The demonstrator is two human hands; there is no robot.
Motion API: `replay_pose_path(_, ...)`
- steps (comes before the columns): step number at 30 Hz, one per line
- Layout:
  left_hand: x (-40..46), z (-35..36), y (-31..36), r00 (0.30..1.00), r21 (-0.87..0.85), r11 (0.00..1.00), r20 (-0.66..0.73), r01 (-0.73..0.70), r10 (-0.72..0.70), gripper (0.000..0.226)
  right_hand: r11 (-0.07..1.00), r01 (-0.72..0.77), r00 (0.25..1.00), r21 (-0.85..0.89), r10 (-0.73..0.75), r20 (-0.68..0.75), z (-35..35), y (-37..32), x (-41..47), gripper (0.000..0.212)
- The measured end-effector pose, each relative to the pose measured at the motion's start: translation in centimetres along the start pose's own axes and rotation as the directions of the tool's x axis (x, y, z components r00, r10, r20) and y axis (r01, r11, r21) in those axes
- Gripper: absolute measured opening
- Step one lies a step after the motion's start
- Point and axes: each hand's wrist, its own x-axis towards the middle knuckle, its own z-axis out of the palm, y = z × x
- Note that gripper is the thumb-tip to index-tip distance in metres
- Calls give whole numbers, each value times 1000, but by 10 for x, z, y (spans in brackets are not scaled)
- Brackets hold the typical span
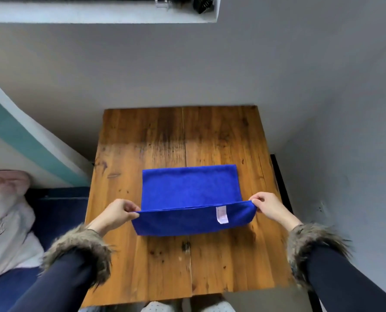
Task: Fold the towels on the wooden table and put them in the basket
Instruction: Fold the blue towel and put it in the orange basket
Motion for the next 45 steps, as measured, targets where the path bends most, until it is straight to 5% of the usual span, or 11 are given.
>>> replay_pose_path(5,27,-27,17,999,-295,954,-35,-46,37,9,997,32,994,71,-25,-103,-3,-20,39,20)
replay_pose_path(11,85,-38,23,995,-349,936,-97,-43,10,8,996,88,979,2,-86,-184,0,-47,88,23)
replay_pose_path(18,148,-13,8,979,-358,932,-163,59,-124,11,998,49,977,-32,-55,-207,19,-43,131,23)
replay_pose_path(33,187,8,9,899,-162,983,-413,85,-145,13,998,-43,953,-52,25,-302,47,-31,167,22)
replay_pose_path(36,177,16,8,841,-36,999,-540,6,-25,24,999,-40,906,15,43,-422,51,-34,158,25)
replay_pose_path(39,157,37,13,759,215,975,-626,-49,176,34,980,134,851,-148,-191,-489,71,-35,134,35)
replay_pose_path(42,132,83,25,772,432,879,-482,-202,414,45,877,325,817,-354,-449,-362,114,-38,107,42)
replay_pose_path(45,128,130,35,814,576,766,-277,-284,510,51,821,383,797,-424,-526,-296,145,-40,102,48)
